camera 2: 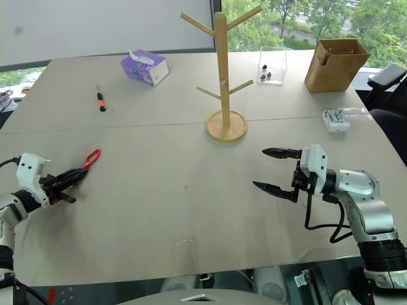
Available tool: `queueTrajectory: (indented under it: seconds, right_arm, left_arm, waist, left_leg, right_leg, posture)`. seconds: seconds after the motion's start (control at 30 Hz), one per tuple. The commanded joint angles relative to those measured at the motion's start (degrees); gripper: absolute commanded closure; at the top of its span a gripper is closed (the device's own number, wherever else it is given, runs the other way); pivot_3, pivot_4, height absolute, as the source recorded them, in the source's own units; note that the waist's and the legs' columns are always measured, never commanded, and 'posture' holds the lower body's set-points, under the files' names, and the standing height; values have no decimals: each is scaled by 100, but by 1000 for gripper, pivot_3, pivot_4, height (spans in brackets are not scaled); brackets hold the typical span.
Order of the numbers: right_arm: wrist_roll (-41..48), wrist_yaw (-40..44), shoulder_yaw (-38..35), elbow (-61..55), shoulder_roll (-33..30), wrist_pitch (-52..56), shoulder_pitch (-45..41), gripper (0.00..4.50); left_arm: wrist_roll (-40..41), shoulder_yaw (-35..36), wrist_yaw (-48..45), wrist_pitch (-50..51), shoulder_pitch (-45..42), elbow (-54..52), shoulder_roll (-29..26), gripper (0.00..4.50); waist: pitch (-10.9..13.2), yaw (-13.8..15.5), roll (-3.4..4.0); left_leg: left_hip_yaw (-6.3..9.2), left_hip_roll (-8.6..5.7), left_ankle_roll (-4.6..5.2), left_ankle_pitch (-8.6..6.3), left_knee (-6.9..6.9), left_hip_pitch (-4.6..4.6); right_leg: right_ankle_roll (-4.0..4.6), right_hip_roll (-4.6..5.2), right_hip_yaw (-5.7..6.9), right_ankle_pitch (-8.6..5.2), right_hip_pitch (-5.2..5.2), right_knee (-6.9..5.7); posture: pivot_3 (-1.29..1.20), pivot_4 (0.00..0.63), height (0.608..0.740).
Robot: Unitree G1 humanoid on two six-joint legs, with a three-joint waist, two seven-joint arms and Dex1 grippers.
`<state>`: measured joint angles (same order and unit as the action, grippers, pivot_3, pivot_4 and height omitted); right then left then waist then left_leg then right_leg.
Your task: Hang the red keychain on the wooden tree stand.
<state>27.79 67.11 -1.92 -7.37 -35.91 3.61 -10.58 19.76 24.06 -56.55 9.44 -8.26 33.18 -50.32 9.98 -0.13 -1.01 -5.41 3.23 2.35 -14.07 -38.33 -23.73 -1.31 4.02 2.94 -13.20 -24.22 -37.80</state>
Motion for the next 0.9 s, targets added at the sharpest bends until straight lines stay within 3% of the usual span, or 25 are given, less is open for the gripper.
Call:
queueTrajectory:
  seconds: [0.03, 0.27, 0.5, 0.7, 0.9]
  right_arm:
    - [88, -20, -148, -54, -27, -16, -95, 0]
    - [206, -67, -270, -38, -80, 123, -183, 0]
    - [611, -213, -806, 189, -406, 675, -880, 0]
    - [874, -40, -1061, 654, -803, 1211, -1664, 0]
    - [1141, 275, -1165, 1121, -1164, 1733, -2396, 0]
  left_arm:
    - [-73, -168, -17, 191, 154, -23, 59, 4457]
    - [33, -49, 386, 30, 247, -767, 346, 4457]
    - [415, 131, 1780, 36, 506, -3783, 1569, 4457]
    - [-181, -854, 2866, -459, 900, -6004, 2841, 4457]
    - [-692, -1686, 3477, -621, 898, -6653, 3541, 4457]
  waist:
    - [0, 0, 0]
    - [0, 14, 1]
    - [3, 91, -32]
    - [3, 83, -31]
    - [3, 88, -31]
  left_leg:
    - [0, 0, 0, 0, 0, 0]
    - [1, 0, 0, 0, 0, 0]
    - [12, 0, 0, 0, -9, -12]
    - [4, -4, 1, 0, -6, -7]
    - [6, -6, 2, 1, -8, -1]
  right_leg:
    - [0, 0, 0, 0, 0, 0]
    - [0, 1, 0, 0, 0, 0]
    - [2, 6, 3, 4, 1, 0]
    - [2, 0, -7, 5, 7, 6]
    - [2, -24, -15, 5, 8, 2]
  posture:
    - [0, 150, 740]
    - [0, 150, 740]
    - [0, 150, 740]
    - [0, 150, 740]
    - [0, 150, 740]
